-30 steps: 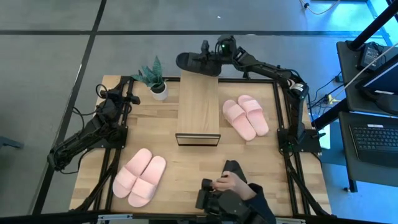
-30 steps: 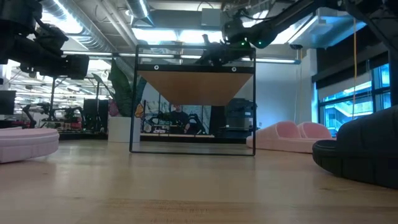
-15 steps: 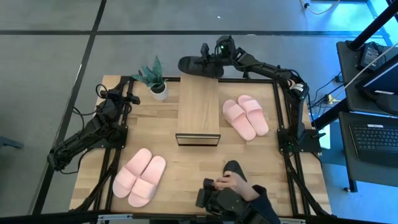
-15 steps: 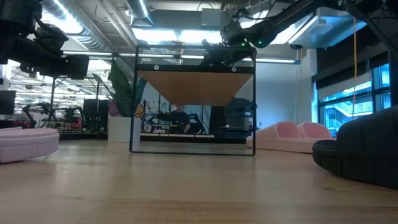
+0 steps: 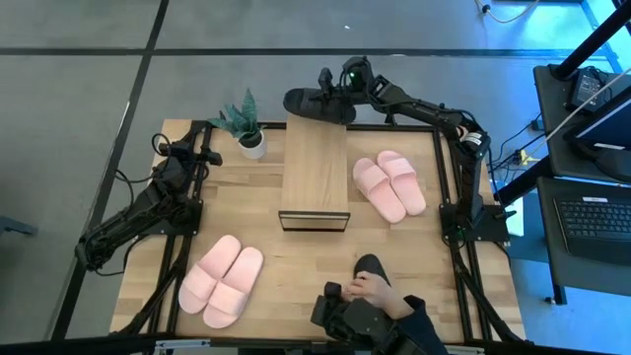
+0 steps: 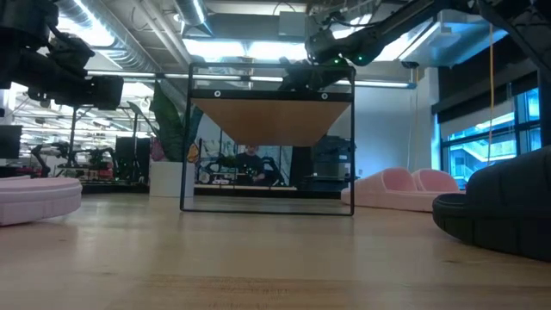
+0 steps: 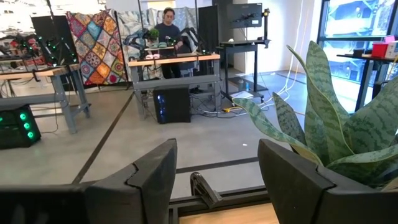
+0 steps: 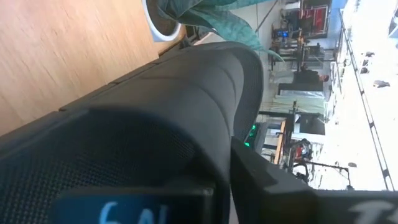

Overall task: Pick and place slides into the shelf
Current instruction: Put the black slide on the shelf

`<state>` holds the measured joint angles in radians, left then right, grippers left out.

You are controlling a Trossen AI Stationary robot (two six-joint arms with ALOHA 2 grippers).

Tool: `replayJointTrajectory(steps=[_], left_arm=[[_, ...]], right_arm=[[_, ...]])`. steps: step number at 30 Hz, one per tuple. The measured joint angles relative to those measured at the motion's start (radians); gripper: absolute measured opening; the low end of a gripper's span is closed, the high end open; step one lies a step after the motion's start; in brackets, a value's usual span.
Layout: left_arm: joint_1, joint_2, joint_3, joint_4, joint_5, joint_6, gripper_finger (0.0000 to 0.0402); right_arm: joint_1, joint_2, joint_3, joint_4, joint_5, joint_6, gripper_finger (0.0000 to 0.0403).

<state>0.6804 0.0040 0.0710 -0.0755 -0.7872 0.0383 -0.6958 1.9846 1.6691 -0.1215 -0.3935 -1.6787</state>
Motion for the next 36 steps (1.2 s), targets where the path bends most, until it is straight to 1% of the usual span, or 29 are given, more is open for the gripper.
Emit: replayJointTrajectory(steps=[3,12,20,23,26,36], left_arm=[[0.0,0.0,0.0,0.0,0.0,0.0,0.0217],[0.0,0.0,0.0,0.0,0.0,0.0,0.0217],[0.0,0.0,0.0,0.0,0.0,0.0,0.0217],[0.0,0.0,0.0,0.0,0.0,0.0,0.0217],[0.0,0.0,0.0,0.0,0.0,0.0,0.0217],[0.0,0.0,0.0,0.0,-0.006,0.0,0.0217]], right_arm=[[0.0,0.0,0.0,-0.001,0.0,0.007,0.0048],[0.0,0.0,0.0,-0.008,0.0,0.02,0.0074],[-0.002,0.0,-0.001,-0.012,0.005,0.024,0.0133],[-0.002,0.0,-0.001,-0.012,0.006,0.035,0.0148],[-0.001,0.0,-0.001,-0.01,0.006,0.042,0.0155],[0.017,0.0,-0.001,-0.024,0.004,0.047,0.0156]])
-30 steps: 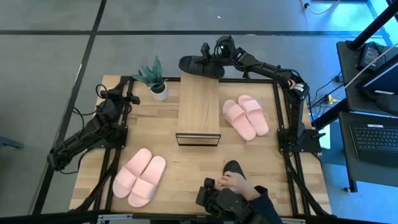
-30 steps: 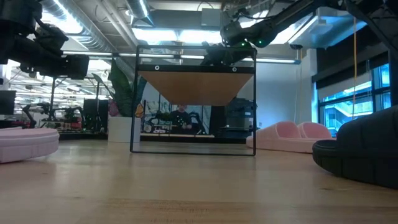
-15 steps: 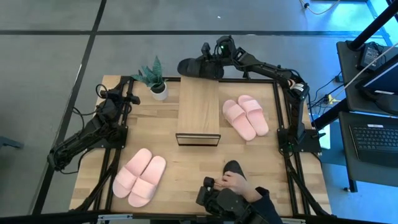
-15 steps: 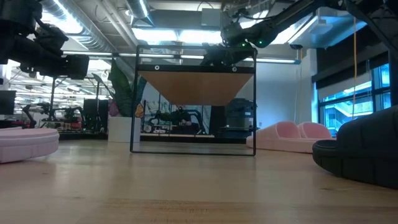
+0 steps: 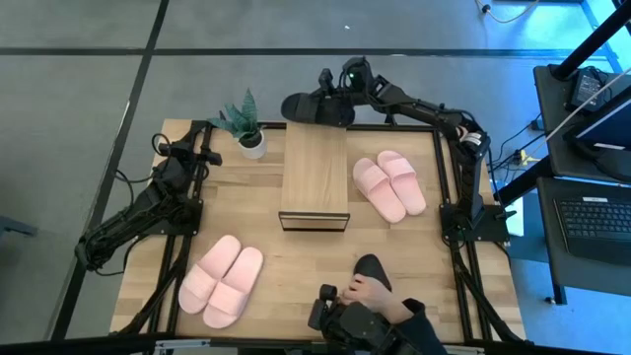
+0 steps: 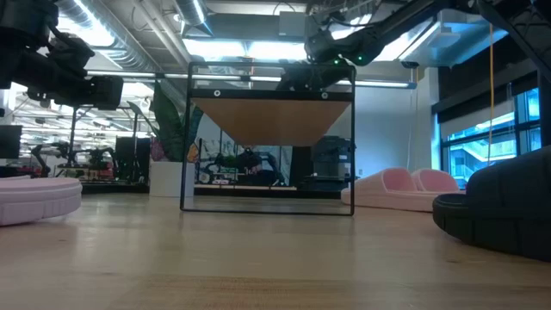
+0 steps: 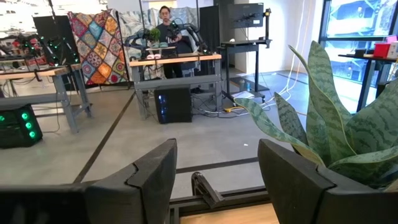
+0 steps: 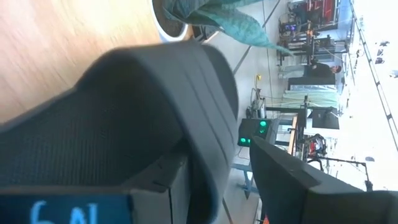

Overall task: Pick and place slides into the shelf
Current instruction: Put the black slide on the shelf

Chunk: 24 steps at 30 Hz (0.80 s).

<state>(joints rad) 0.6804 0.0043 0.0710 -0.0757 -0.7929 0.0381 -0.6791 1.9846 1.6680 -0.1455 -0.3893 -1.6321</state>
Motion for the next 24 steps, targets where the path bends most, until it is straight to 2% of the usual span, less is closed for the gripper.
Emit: replayJointTrajectory(steps=[13,18,24], left_arm=[[0.0,0.0,0.0,0.0,-0.002,0.002,0.0217],[0.0,0.0,0.0,0.0,-0.002,0.075,0.0217],[0.0,0.0,0.0,0.0,-0.002,0.076,0.0217]], right_arm=[[0.02,0.0,0.0,-0.029,-0.005,0.009,0.0156],[0.021,-0.003,0.0,-0.033,-0.008,0.033,0.0156],[0.029,-0.017,0.0,-0.053,-0.03,0.062,0.0156]])
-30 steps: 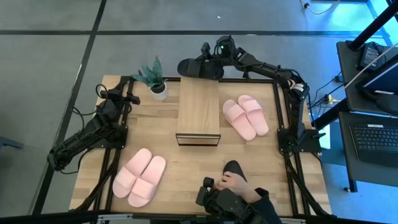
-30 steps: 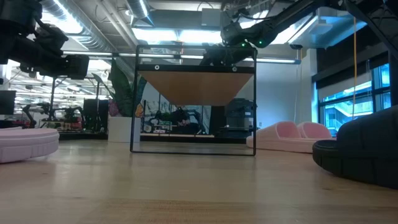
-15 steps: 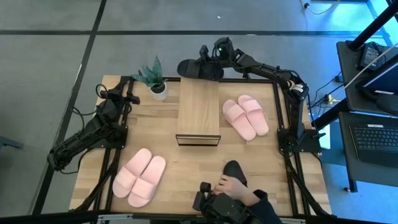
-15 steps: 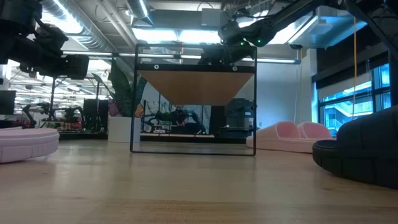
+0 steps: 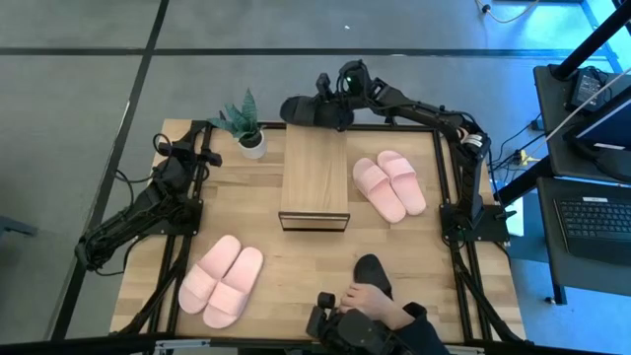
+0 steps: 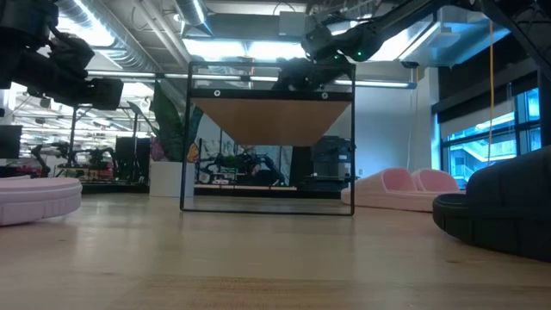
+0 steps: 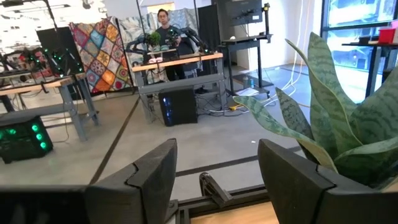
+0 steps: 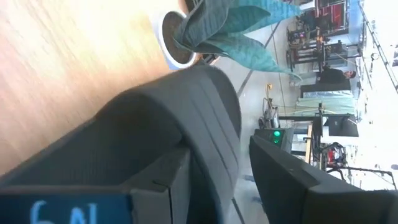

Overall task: Pick and place slides into the shelf
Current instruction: Put the black slide on the shelf

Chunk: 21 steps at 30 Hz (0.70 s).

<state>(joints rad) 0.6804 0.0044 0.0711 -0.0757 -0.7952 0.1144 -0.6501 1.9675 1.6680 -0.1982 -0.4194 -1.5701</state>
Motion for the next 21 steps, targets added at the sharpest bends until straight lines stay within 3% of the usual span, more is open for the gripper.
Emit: replayJointTrajectory(steps=[21], left_arm=[[0.0,0.0,0.0,0.0,0.0,0.0,0.0217]], right_arm=[[-0.007,-0.002,0.0,-0.004,0.06,0.048,0.0156]])
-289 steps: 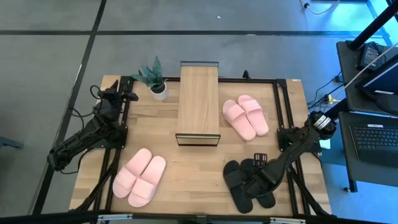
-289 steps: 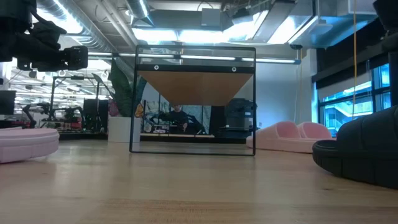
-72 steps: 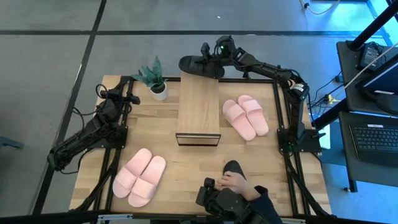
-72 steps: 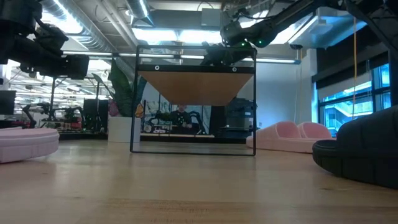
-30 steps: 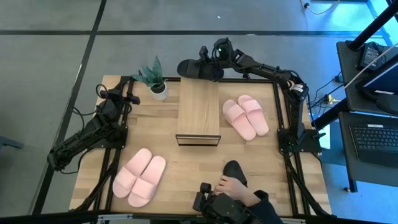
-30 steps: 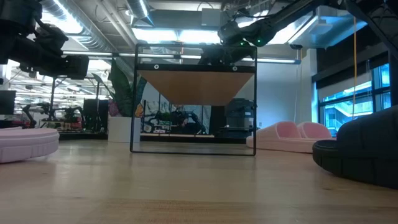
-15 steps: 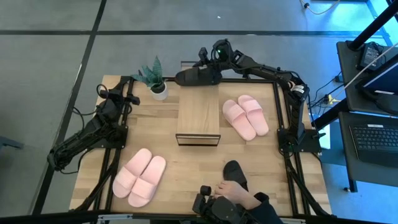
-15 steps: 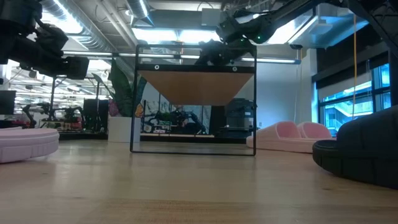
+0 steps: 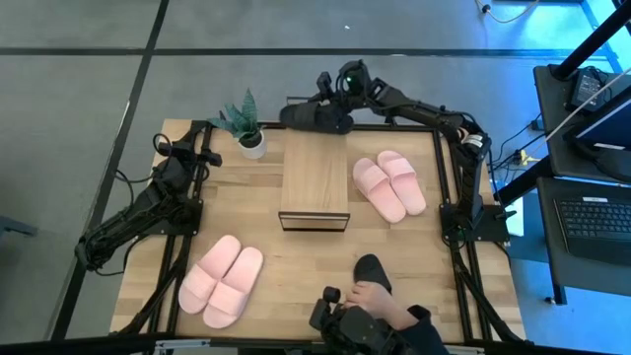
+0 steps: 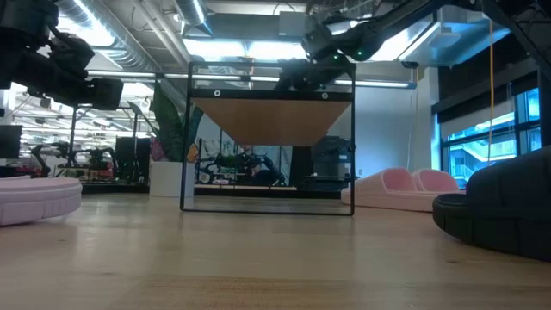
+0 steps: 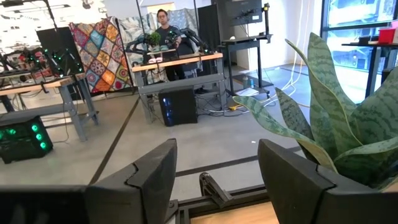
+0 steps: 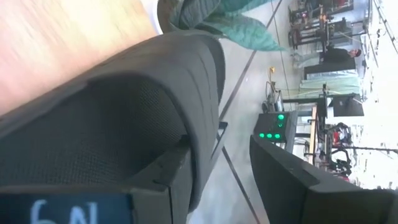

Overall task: Pick and place slides into the shelf
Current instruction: Put the black slide on the shelf

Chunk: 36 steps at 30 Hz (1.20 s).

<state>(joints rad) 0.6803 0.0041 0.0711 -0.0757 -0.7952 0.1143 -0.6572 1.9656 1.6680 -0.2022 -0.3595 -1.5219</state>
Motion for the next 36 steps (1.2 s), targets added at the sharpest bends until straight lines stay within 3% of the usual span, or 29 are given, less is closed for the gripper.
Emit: replayJointTrajectory(steps=[28,36], left_arm=[[0.0,0.0,0.0,0.0,0.0,-0.001,0.0217],[0.0,0.0,0.0,0.0,0.0,-0.001,0.0217]], right_arm=[[0.004,-0.001,0.001,-0.059,0.124,0.009,0.0156],[0.004,-0.001,0.143,-0.322,0.124,0.063,0.0156]])
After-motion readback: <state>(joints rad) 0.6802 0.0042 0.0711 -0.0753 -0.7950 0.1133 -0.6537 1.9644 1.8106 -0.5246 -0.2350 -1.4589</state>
